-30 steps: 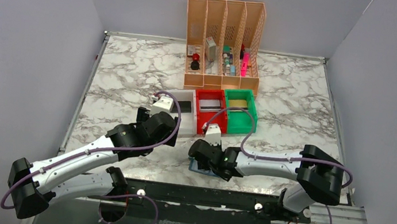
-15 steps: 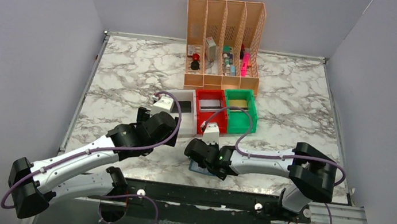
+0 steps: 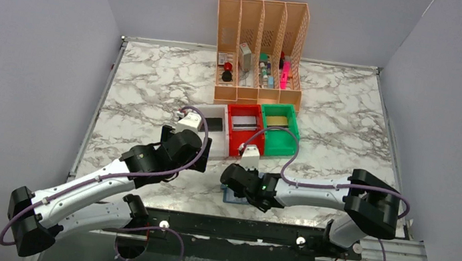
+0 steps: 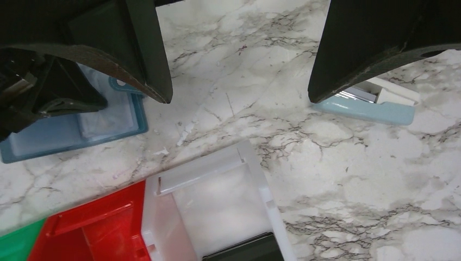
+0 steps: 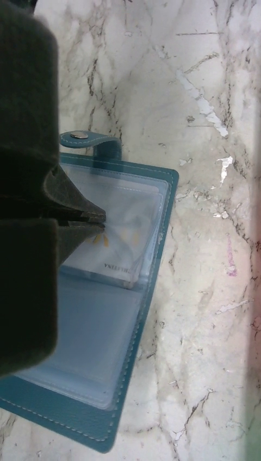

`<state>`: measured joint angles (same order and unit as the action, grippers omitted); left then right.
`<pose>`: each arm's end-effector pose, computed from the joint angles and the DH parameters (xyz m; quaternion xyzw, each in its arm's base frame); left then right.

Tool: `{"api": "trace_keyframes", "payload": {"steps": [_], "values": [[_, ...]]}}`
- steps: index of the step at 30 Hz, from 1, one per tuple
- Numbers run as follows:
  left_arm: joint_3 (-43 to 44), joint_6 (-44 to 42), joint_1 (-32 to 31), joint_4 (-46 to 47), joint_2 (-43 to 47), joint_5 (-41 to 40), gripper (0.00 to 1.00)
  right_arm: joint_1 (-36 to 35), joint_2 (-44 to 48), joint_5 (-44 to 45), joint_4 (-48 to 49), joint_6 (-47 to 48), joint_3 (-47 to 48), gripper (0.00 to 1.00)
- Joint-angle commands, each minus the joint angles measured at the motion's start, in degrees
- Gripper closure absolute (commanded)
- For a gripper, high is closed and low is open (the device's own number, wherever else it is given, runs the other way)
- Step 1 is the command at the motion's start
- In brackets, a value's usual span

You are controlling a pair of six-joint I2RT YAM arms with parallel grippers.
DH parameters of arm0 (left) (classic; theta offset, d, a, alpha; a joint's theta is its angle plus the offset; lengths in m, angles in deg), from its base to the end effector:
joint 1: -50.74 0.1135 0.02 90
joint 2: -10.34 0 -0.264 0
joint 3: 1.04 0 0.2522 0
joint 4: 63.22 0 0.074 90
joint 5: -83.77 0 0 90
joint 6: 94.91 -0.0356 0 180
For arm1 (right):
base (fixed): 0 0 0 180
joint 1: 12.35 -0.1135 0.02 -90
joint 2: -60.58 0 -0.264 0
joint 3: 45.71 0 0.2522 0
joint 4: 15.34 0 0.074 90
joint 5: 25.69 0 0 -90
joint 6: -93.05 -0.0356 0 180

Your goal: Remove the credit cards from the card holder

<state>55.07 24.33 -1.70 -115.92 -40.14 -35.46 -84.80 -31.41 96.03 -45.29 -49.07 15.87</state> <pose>0.1202 -0.1278 0.2650 0.0906 0.9007 -0.0539 0.4214 0.1078 0.2787 0.1590 -0.0953 0.9277 0.0949 0.3483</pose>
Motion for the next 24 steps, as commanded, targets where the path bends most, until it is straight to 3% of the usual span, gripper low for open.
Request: {"api": "trace_keyframes", "payload": {"steps": [1,8,18,24], "values": [[0.10,2.46,0.41,5.30,4.59,7.29,0.01,-0.27,4.01,-2.46,5.15,1.72,-3.05,0.99],[-3.95,4.51,0.34,16.20,7.07,21.76,0.01,0.86,8.77,-6.30,10.29,1.65,-7.32,0.99],[-8.37,7.33,0.28,28.85,2.31,35.75,0.03,3.81,13.76,-11.69,17.13,1.43,-13.30,0.99],[-10.18,9.35,-0.51,33.84,-2.62,37.15,0.10,7.09,16.38,-14.86,20.66,0.78,-16.79,0.99]]}}
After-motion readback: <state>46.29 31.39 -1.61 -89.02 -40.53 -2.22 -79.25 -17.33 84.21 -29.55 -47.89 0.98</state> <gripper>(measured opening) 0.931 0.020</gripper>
